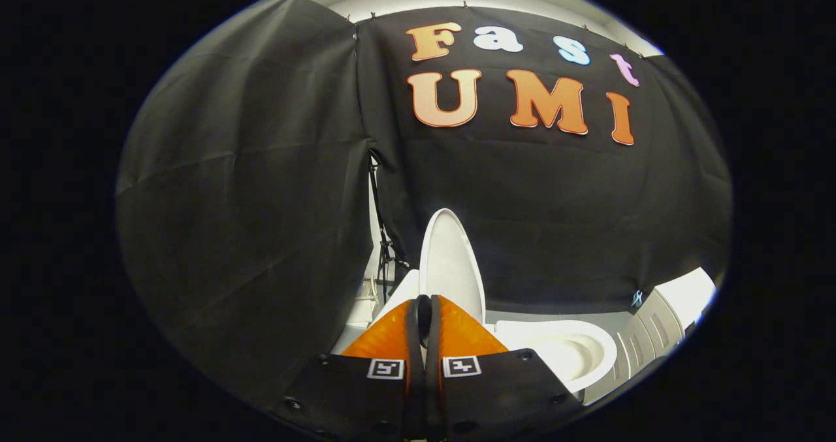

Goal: Open the toilet lid.

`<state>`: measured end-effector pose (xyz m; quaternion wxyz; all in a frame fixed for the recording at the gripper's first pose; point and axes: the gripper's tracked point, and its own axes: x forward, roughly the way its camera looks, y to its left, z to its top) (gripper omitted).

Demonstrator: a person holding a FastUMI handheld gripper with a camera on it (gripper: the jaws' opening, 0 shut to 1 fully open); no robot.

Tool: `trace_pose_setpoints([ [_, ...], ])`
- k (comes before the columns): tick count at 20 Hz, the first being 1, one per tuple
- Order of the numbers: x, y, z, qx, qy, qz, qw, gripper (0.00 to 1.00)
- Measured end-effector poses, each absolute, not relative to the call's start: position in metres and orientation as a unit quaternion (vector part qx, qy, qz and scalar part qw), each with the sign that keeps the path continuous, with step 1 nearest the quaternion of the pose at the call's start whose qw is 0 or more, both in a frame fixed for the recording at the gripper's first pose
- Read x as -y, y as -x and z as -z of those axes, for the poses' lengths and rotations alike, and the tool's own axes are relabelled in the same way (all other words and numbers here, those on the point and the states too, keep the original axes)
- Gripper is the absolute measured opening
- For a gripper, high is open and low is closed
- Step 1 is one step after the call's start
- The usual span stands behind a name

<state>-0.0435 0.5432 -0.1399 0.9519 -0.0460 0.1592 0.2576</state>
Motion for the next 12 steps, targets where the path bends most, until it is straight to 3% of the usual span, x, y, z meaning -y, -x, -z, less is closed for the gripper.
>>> trace_pose_setpoints([
  [4,-0.531,0.041,0.136,-0.152,0.048,-0.252,0.954,0.11],
  [12,-0.514,0.045,0.088,-0.103,0.004,-0.280,0.954,0.61],
])
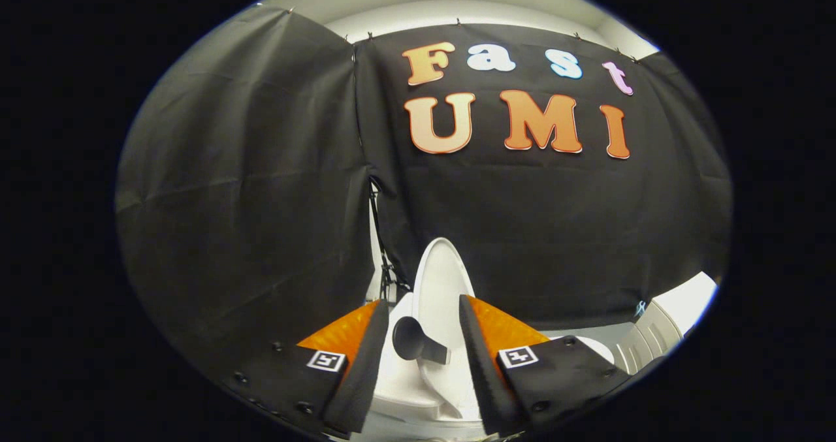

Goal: Open the toilet lid.

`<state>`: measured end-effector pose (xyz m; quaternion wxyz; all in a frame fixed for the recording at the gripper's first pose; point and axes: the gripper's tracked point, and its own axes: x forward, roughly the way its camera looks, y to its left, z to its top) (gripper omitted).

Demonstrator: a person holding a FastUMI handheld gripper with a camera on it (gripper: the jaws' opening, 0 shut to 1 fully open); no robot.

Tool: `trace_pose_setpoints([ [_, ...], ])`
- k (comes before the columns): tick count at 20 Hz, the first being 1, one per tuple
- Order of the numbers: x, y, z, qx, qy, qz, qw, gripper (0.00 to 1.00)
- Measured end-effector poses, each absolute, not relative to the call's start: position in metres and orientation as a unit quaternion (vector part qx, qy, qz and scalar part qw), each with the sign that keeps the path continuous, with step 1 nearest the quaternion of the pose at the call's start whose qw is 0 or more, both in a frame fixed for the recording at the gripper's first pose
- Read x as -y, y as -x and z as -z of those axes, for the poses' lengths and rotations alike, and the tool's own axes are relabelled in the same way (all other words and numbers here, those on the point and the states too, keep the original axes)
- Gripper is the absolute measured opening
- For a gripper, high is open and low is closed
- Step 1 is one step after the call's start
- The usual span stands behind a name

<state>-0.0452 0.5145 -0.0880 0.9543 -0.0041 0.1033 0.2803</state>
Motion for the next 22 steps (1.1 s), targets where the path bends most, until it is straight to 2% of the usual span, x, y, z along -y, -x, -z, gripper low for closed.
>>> trace_pose_setpoints([
  [6,-0.458,0.029,0.058,-0.093,-0.037,-0.260,0.960,1.00],
  [22,-0.287,-0.003,0.004,-0.037,-0.002,-0.162,0.986,0.99],
])
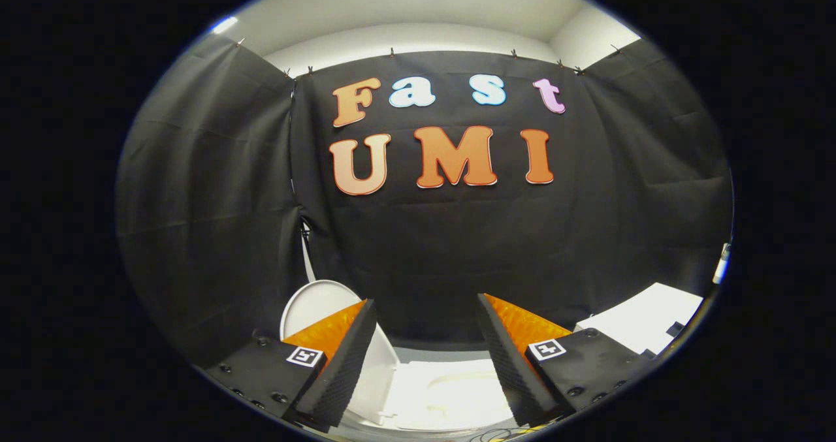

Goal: Open the toilet lid.

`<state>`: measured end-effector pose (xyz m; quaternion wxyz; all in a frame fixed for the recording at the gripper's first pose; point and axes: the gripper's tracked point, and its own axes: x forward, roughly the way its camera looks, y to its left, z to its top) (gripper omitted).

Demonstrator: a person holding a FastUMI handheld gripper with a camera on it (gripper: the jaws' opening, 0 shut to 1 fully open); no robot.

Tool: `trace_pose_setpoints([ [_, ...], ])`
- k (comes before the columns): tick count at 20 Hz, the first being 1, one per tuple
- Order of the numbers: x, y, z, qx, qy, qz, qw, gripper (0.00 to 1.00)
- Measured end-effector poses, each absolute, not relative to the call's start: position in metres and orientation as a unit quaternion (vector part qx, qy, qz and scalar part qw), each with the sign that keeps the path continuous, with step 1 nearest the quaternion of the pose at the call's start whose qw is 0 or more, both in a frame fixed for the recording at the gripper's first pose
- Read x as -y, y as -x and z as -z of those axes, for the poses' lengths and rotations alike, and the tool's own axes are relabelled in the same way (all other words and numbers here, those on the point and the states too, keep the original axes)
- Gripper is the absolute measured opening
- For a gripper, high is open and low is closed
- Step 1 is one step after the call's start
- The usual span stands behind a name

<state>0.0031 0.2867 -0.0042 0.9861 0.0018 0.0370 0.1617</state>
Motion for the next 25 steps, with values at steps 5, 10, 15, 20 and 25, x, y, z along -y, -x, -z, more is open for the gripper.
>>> trace_pose_setpoints([
  [5,-0.251,-0.010,0.005,-0.037,-0.007,-0.142,0.989,0.98],
  [10,-0.220,-0.015,0.008,-0.040,-0.012,-0.125,0.991,0.98],
  [15,-0.200,-0.019,0.005,-0.035,-0.018,-0.115,0.993,0.98],
  [20,-0.193,-0.025,0.011,-0.038,-0.022,-0.108,0.993,0.98],
  [25,-0.199,-0.024,0.009,-0.039,-0.020,-0.115,0.992,0.98],
])
